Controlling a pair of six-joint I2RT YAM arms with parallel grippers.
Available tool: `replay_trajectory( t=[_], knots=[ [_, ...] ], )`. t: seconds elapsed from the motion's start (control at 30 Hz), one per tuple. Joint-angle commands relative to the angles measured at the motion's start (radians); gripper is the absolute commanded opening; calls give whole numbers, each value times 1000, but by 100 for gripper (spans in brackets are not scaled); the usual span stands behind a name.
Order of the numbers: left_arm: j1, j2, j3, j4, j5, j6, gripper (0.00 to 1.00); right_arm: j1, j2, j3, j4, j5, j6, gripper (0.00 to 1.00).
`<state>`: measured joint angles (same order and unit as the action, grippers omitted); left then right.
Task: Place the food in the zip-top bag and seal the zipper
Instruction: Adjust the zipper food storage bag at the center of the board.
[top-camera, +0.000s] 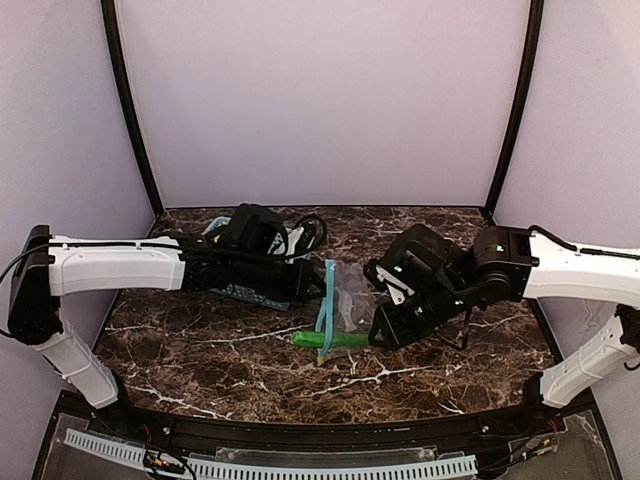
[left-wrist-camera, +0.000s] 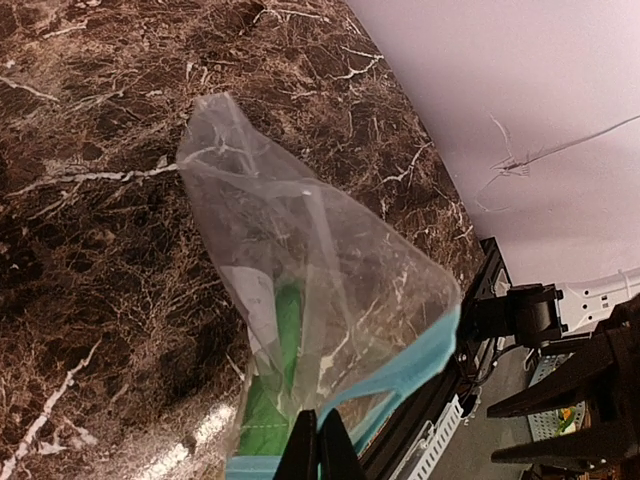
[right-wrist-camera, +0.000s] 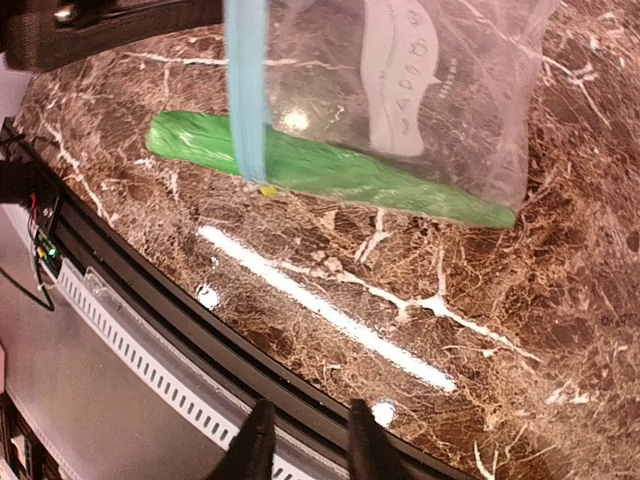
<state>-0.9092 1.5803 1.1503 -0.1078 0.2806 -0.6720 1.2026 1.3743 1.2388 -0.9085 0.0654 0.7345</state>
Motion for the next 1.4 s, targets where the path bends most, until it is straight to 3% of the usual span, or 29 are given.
replay_trajectory(
  t=[0.0, 0.13, 0.2, 0.57, 0.73, 0.83, 1.03, 1.37],
  knots=[
    [-3, -2, -26, 64, 5, -29, 1, 16, -57, -54, 117, -29, -44, 36],
    [-3, -7, -26, 75, 4, -37, 1, 43, -68, -98, 188, 116, -41, 67],
    [-3, -13, -29, 77, 2, -39, 1, 43, -70, -122, 238, 182, -15, 71],
    [-3, -32, -32, 75, 4, -42, 1, 75, 89, -132, 524, 259, -116, 86],
    [-3, -35, -26, 73, 5, -41, 1, 118, 153, -136, 572, 337, -176, 94],
    [-3, -39, -26, 72, 3, -40, 1, 162, 194, -126, 579, 423, -215, 99],
    [-3, -48, -20, 66, 1, -37, 1, 182, 327, -32, 482, 556, -209, 99],
    [-3, -69, -32, 67, 12, -34, 1, 137, 368, 28, 409, 616, -97, 97]
  ],
)
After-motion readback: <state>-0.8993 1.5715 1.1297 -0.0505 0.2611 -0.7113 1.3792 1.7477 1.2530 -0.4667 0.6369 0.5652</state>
